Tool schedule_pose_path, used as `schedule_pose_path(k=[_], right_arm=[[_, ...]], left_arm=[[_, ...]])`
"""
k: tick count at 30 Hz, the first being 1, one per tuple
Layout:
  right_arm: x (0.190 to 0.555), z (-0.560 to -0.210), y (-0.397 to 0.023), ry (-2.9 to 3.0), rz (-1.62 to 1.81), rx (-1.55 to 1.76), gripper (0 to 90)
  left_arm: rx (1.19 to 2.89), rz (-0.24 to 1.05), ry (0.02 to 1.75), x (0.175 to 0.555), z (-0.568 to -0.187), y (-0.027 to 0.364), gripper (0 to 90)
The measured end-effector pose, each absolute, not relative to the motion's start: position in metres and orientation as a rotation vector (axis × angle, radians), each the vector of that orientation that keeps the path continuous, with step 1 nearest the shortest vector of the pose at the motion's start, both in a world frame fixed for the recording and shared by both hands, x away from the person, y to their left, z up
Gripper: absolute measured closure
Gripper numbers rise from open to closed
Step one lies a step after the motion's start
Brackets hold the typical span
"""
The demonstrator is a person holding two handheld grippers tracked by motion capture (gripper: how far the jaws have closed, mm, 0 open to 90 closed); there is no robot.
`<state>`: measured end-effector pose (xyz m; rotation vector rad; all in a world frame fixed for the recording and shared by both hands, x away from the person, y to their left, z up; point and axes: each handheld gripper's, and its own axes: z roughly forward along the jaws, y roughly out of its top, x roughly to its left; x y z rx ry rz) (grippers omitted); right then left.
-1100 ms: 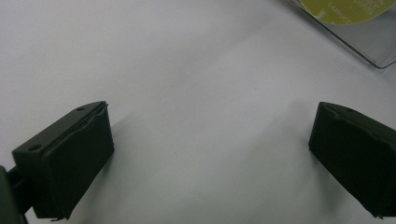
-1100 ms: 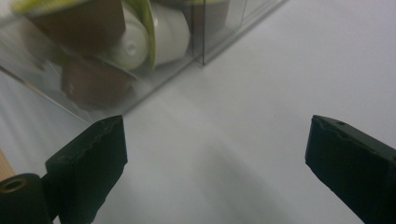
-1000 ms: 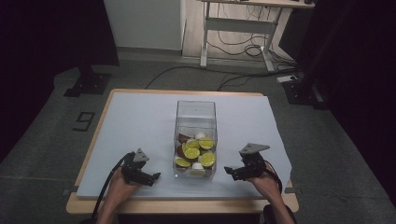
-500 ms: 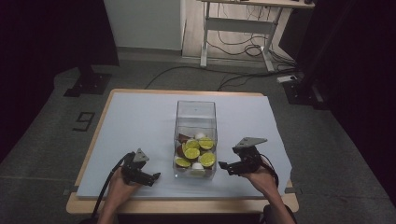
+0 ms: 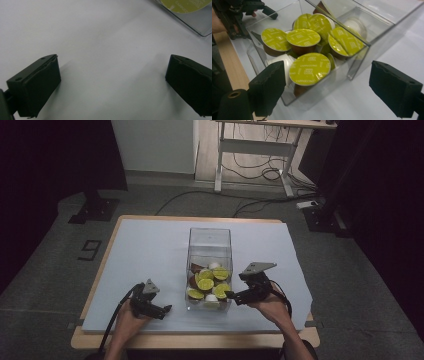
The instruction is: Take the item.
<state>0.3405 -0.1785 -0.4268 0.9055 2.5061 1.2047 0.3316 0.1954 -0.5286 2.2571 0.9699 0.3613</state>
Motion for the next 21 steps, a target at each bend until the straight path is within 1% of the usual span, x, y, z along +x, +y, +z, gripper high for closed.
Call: schedule_pose_path(k=[4, 13, 21], right_arm=[[0.343, -0.427, -0.169, 2.53, 1.199, 0.892, 14.7], [0.349, -0.429, -0.146, 2.591, 1.192, 0.855, 25.7], [0.356, -0.434, -0.13, 2.617, 1.159, 0.848, 30.9]], left_arm=[[2.257, 0.361, 0.97, 0.332, -0.529, 0.195, 0.0], [2.257, 0.361, 0.97, 0.332, -0.529, 0.195, 0.0], [2.258, 0.36, 0.97, 0.332, -0.529, 0.195, 0.0]])
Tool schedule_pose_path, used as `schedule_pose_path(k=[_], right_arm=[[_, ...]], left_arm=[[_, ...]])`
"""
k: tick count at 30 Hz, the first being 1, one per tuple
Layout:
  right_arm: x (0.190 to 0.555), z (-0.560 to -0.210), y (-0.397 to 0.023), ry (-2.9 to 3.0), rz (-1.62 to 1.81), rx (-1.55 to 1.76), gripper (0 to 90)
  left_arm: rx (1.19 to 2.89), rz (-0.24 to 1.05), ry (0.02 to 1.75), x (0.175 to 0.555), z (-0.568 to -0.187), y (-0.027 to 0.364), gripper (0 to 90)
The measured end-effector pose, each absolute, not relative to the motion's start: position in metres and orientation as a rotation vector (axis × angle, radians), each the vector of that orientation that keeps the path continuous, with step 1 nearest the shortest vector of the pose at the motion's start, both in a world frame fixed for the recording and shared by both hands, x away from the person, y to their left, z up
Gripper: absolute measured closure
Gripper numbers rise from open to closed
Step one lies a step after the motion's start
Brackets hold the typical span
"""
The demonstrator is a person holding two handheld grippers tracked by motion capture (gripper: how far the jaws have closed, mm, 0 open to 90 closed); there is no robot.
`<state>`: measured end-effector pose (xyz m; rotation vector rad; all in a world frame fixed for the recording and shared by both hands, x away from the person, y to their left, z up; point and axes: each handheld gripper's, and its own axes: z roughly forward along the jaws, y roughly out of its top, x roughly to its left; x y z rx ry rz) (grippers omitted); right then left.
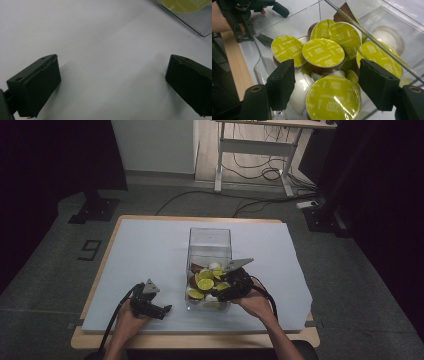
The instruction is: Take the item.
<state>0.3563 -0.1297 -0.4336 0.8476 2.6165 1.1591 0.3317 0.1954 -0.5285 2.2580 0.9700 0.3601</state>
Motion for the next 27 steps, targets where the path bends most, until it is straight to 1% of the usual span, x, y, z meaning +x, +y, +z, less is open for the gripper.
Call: schedule_pose_path(k=[10, 20, 27], right_arm=[[0.366, -0.443, -0.113, 2.68, 1.105, 0.845, 35.8], [0.374, -0.448, -0.097, 2.69, 1.013, 0.842, 34.5], [0.378, -0.451, -0.083, 2.724, 0.931, 0.842, 35.3]], left_arm=[[2.258, 0.359, 0.97, 0.332, -0.529, 0.195, 0.0], [2.258, 0.359, 0.971, 0.332, -0.528, 0.195, 0.0], [2.258, 0.36, 0.971, 0.332, -0.529, 0.195, 0.0]])
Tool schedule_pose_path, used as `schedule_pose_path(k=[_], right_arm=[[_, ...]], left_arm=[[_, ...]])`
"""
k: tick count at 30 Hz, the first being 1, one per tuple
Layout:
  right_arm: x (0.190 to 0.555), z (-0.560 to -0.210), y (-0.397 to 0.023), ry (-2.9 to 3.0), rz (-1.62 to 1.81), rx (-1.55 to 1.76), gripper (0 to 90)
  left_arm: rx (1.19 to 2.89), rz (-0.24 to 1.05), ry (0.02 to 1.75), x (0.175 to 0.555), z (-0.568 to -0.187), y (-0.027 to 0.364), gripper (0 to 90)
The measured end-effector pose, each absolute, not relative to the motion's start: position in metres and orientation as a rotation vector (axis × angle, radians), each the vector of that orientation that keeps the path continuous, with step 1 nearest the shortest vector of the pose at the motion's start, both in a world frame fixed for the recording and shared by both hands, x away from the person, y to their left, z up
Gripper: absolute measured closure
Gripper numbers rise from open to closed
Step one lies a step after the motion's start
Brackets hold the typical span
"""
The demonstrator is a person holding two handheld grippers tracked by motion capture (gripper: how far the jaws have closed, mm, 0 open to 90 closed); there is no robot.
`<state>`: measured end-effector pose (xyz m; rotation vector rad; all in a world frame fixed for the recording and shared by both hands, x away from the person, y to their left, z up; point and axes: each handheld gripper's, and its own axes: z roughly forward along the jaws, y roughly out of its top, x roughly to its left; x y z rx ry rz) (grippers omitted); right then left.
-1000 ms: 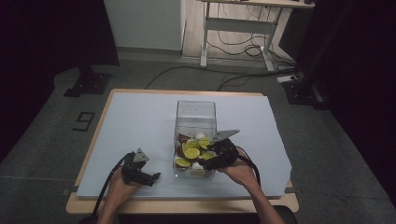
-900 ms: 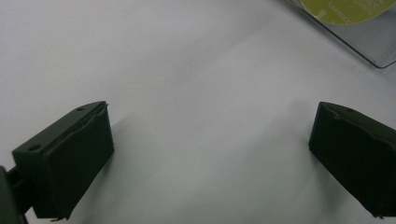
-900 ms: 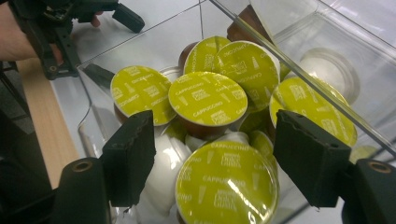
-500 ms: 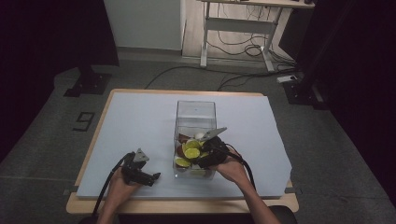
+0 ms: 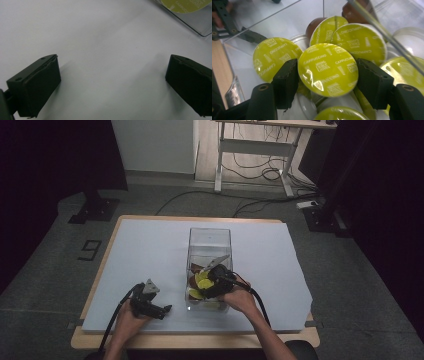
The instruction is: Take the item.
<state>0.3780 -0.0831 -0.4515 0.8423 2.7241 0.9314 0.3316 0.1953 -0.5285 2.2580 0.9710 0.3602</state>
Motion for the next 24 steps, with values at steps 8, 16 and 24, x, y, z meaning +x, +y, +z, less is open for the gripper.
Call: schedule_pose_path(k=[8, 16, 24], right_arm=[[0.379, -0.452, -0.08, 2.74, 0.907, 0.846, 39.8], [0.375, -0.448, -0.082, 2.689, 0.922, 0.837, 40.0], [0.37, -0.436, -0.087, 2.686, 0.978, 0.81, 40.0]], left_arm=[[2.258, 0.361, 0.971, 0.332, -0.529, 0.195, 0.0], [2.258, 0.359, 0.971, 0.332, -0.529, 0.195, 0.0], [2.258, 0.36, 0.97, 0.332, -0.529, 0.195, 0.0]])
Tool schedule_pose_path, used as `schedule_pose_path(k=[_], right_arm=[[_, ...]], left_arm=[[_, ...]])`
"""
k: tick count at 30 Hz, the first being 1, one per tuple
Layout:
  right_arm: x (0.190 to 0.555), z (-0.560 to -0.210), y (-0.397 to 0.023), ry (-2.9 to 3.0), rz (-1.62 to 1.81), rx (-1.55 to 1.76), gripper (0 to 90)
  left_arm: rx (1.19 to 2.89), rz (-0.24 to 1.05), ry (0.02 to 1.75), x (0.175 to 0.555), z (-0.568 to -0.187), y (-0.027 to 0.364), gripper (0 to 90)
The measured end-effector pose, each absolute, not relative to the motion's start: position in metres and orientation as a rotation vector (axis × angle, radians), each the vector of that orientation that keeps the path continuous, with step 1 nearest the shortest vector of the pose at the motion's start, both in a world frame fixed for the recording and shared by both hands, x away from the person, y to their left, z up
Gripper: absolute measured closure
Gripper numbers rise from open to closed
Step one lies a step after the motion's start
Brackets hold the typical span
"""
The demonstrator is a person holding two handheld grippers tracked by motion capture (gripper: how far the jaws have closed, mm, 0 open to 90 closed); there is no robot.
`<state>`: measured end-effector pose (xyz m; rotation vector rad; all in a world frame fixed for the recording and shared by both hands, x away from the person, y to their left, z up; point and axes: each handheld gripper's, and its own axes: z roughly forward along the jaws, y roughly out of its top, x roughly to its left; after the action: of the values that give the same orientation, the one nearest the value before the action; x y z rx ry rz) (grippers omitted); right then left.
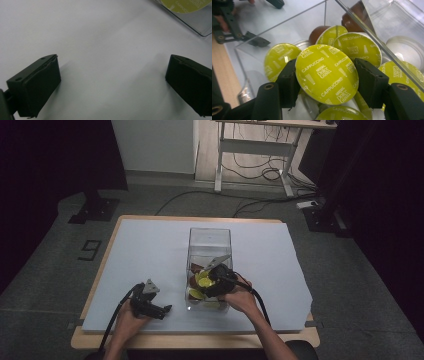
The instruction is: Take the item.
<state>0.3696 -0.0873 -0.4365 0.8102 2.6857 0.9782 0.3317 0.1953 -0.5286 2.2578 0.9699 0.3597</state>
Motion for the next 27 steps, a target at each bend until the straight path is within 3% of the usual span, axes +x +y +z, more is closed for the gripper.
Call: schedule_pose_path(k=[27], right_arm=[[0.364, -0.411, -0.126, 2.624, 1.073, 0.792, 40.0]], left_arm=[[2.257, 0.359, 0.971, 0.332, -0.529, 0.195, 0.0]])
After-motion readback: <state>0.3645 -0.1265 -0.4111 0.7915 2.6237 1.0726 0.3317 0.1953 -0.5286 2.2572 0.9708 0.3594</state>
